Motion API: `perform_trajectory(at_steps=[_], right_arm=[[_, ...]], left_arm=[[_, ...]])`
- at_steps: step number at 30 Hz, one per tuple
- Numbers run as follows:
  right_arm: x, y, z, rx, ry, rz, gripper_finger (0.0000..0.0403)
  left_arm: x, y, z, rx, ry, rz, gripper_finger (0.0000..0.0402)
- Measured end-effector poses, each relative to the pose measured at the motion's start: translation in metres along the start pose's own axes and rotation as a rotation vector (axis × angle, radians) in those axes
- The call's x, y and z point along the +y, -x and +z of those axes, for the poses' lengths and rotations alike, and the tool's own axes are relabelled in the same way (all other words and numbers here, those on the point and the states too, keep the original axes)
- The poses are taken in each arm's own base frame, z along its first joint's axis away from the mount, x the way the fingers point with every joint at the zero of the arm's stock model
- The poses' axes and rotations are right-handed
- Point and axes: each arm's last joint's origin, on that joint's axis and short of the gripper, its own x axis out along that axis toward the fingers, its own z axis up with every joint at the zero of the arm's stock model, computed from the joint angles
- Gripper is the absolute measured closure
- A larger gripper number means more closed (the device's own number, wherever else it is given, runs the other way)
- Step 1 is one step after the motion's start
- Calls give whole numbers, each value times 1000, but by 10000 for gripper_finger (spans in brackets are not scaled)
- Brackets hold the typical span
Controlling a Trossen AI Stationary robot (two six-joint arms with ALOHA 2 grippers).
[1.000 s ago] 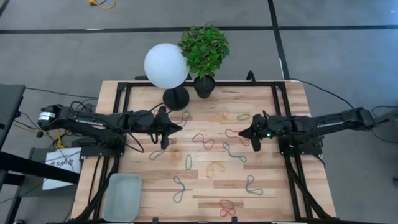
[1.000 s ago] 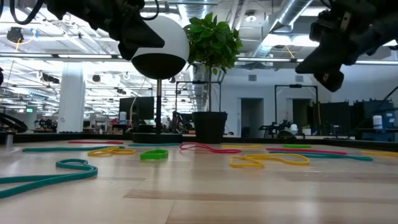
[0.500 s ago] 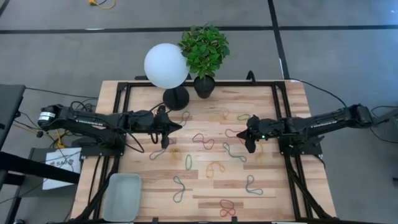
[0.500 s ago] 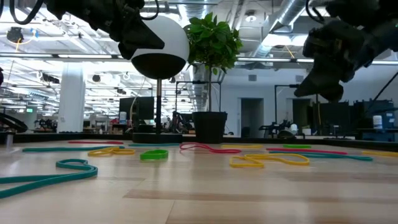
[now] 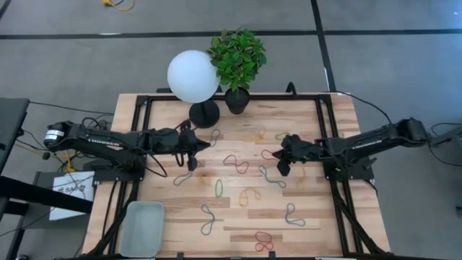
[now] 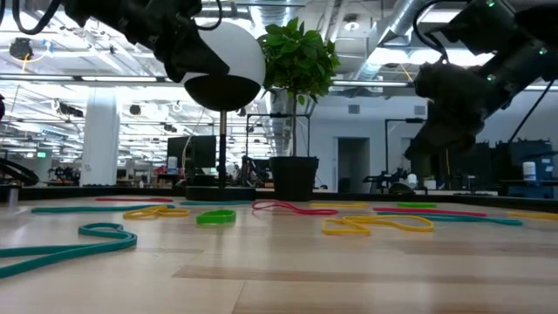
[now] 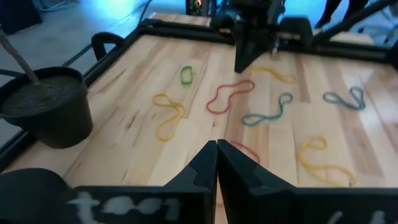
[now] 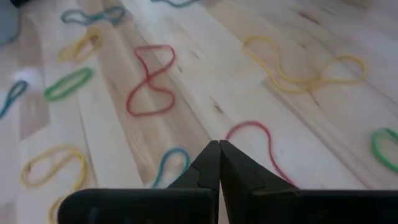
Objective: Pick and place items into bin
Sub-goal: Put the red rubber band into the gray bin
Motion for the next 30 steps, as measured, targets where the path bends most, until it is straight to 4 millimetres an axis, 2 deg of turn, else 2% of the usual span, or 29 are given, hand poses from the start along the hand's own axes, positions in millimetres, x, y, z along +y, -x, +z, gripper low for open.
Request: perform_trajectory(at_steps=[4, 11, 16, 23, 30], right_arm=[[3, -2, 4, -35, -9, 29, 403], [3, -2, 4, -36, 75, 32, 402], [4, -2, 4, -36, 76, 33, 387], [3, -2, 4, -37, 75, 32, 348], [3, -2, 4, -38, 74, 30, 339]], left_arm=[[0, 0, -4, 37, -40, -3, 388], [1, 0, -5, 46, -52, 36, 342], [3, 0, -4, 41, -52, 87, 318], [3, 0, -5, 41, -21, 88, 310], [4, 1, -11, 103, 31, 93, 310]])
